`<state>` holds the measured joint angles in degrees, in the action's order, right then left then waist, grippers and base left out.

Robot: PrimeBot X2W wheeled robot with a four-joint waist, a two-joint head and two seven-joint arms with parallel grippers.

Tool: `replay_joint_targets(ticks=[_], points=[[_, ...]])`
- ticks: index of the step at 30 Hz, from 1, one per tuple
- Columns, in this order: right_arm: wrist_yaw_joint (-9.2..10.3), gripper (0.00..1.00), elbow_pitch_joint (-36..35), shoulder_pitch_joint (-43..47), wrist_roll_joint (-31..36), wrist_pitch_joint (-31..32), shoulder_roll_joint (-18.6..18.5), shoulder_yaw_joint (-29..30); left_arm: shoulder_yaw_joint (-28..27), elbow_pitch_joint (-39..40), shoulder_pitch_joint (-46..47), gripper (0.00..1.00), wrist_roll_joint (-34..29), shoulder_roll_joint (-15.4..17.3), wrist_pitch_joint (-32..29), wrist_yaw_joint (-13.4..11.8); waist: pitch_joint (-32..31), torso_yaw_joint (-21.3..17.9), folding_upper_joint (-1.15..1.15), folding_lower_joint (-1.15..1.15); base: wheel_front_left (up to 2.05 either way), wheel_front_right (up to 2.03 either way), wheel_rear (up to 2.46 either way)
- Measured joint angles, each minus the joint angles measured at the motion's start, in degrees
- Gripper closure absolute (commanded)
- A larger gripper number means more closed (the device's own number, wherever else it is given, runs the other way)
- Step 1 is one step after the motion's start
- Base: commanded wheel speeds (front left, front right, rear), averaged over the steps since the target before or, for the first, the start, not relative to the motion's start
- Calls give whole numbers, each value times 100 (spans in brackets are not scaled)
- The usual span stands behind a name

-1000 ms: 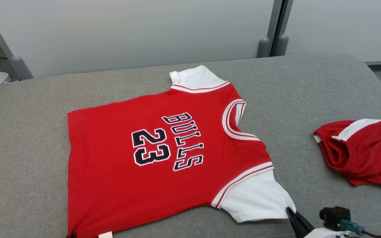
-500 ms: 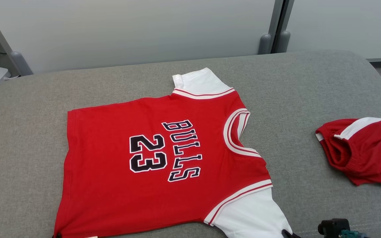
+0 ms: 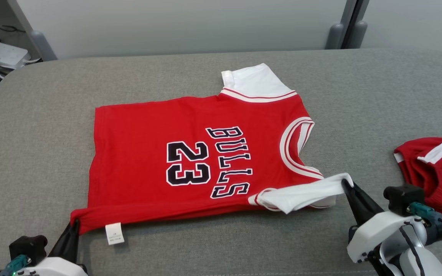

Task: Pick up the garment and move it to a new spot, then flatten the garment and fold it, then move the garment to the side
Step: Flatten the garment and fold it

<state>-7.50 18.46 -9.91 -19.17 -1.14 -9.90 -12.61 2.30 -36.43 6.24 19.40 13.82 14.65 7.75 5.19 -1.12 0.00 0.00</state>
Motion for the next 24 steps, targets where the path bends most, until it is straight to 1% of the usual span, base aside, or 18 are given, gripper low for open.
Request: replay_joint_targets(ticks=[3, 4, 9, 14, 20, 24], points=[[0, 100, 218, -300, 404, -49, 250, 274, 244, 19, 186, 100, 191, 64, 0, 0, 145, 102, 0, 0, 0, 0, 0], [0, 100, 218, -300, 404, -49, 250, 274, 244, 19, 186, 100, 191, 64, 0, 0, 145, 102, 0, 0, 0, 0, 0], [0, 100, 608, -814, 1089, -146, 556, 709, 723, -20, 557, 100, 516, 212, 0, 0, 422, 231, 0, 0, 0, 0, 0], [0, 100, 936, -1299, 1515, -346, 679, 904, 1099, -20, 940, 100, 854, 364, 0, 0, 717, 295, 0, 0, 0, 0, 0], [0, 100, 1287, -1775, 1452, -687, 679, 895, 1473, 0, 1391, 100, 1199, 561, 0, 0, 1076, 284, 0, 0, 0, 0, 0], [0, 100, 1514, -2081, 1405, -927, 676, 862, 1656, 62, 1658, 100, 1302, 692, 0, 0, 1296, 243, 0, 0, 0, 0, 0]])
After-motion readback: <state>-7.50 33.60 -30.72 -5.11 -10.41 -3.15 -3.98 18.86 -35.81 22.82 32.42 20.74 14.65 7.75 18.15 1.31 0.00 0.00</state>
